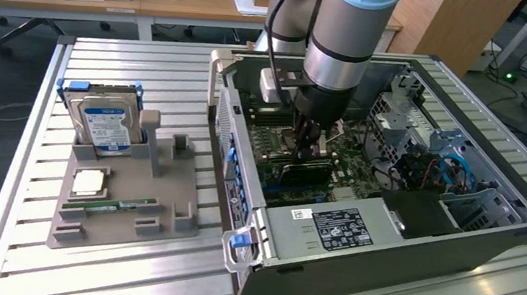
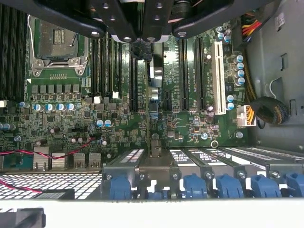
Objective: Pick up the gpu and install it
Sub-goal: 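Press down on the gpu until it lock into place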
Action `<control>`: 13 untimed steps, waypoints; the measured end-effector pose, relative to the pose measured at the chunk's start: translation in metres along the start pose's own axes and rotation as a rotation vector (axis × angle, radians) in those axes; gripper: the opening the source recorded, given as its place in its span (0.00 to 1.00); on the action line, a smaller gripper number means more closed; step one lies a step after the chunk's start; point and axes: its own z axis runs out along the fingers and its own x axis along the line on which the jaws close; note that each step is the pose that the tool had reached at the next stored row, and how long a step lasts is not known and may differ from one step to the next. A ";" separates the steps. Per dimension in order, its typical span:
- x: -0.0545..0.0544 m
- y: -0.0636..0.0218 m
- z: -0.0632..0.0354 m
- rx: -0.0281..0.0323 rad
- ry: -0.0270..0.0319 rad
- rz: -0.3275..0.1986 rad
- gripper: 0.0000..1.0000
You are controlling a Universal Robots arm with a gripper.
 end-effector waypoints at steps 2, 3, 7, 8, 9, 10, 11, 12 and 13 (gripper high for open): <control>0.000 0.0000 0.0007 0.0001 -0.0002 0.000 0.11; 0.000 0.0000 0.0013 0.0000 -0.0002 0.000 0.11; 0.000 0.0000 0.0018 -0.0001 -0.0006 0.000 0.11; 0.000 0.0000 0.0019 0.0000 -0.0007 0.000 0.11; 0.000 0.0000 0.0018 -0.0001 -0.0007 0.000 0.11; 0.000 0.0000 0.0019 0.0000 -0.0007 0.000 0.11; 0.000 0.0001 0.0019 0.0000 -0.0007 0.000 0.11; 0.000 0.0001 0.0019 0.0000 -0.0007 0.000 0.11; 0.000 0.0002 0.0019 0.0001 -0.0008 0.000 0.11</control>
